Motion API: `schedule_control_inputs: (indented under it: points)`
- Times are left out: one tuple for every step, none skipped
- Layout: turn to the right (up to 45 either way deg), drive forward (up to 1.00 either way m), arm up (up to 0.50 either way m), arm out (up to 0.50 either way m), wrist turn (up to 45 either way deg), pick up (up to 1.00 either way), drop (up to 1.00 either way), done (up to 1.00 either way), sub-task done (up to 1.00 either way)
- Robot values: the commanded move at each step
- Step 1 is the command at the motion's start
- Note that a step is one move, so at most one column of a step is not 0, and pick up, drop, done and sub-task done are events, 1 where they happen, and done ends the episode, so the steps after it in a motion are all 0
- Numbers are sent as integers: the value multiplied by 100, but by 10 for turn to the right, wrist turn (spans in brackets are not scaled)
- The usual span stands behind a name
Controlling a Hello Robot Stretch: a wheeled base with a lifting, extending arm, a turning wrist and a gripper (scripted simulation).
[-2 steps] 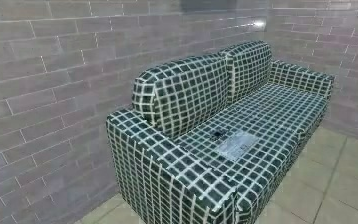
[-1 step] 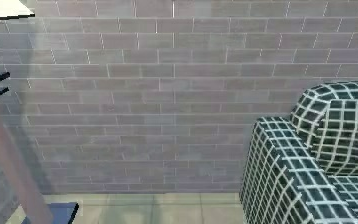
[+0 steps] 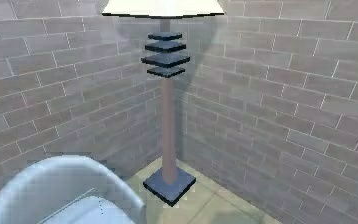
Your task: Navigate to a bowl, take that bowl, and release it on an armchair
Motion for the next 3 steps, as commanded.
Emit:
schedule_control_inputs:
  points:
    - [-450,0,0,0,0,0,0,0,0]
    - [-450,0,0,0,0,0,0,0,0]
    - [-450,0,0,0,0,0,0,0,0]
